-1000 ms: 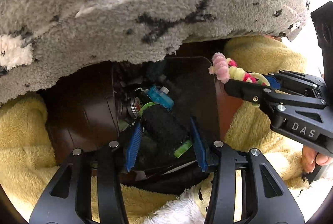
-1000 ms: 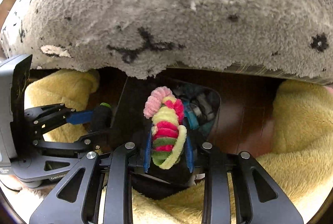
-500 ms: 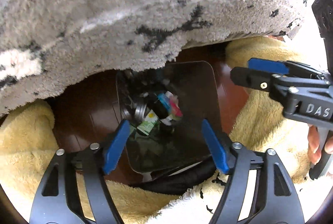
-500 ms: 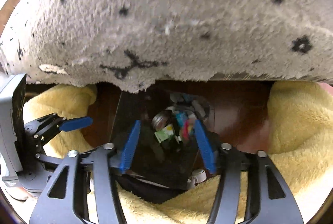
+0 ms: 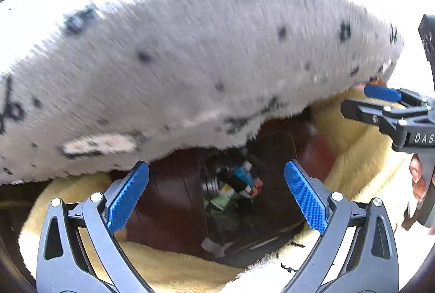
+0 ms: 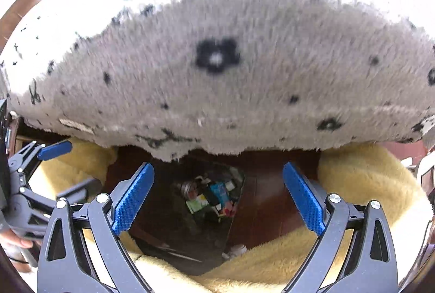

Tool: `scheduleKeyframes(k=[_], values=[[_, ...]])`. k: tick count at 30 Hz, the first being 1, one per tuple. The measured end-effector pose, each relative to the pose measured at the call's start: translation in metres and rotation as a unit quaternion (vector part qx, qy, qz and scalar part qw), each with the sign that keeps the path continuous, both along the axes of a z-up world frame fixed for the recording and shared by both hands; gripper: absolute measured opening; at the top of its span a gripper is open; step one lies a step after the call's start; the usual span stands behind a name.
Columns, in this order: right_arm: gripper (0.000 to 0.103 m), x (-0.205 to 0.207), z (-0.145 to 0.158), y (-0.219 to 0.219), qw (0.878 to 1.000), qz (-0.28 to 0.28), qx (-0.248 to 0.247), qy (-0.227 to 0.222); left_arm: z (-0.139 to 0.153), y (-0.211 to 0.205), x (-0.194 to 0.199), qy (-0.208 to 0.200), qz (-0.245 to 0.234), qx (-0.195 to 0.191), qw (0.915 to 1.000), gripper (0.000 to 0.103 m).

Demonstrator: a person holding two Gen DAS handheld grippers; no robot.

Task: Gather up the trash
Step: 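Raise both tools back over the bed toward the remaining items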

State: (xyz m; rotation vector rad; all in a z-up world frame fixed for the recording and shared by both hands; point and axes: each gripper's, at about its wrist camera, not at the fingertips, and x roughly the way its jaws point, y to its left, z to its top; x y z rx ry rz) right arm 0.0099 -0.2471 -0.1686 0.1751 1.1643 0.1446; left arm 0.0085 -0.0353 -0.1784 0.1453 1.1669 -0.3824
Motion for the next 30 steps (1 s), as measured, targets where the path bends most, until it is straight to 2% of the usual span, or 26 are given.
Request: scheduleKeyframes(k=[5, 9, 16, 23, 30], values=[[0.096, 0.007, 0.021, -0.004, 0.999, -0.007, 0.004, -0.031, 0.027, 0.011, 0.01, -0.038, 0.021, 0.002, 0.9991, 0.095], [0.096, 0.014, 0.039, -0.011, 0.999, -0.014, 0.011, -0.051, 0.04, 0.022, 0.022, -0.049, 0.043, -0.012, 0.9978, 0.095], [0.096, 0.039, 0.062, -0.017, 0.996, -0.015, -0.007, -0.088, 0.07, 0.04, 0.047, -0.079, 0.065, -0.019, 0.9946, 0.095], [0.096, 0.074, 0.079, -0.018, 0.993, -0.019, -0.03, -0.115, 0.081, 0.045, 0.08, -0.103, 0.082, -0.015, 0.9912, 0.095], [0.096, 0.126, 0.092, -0.01, 0.989, -0.01, -0.036, -0.142, 0.089, 0.044, 0.122, -0.121, 0.086, -0.004, 0.989, 0.095]])
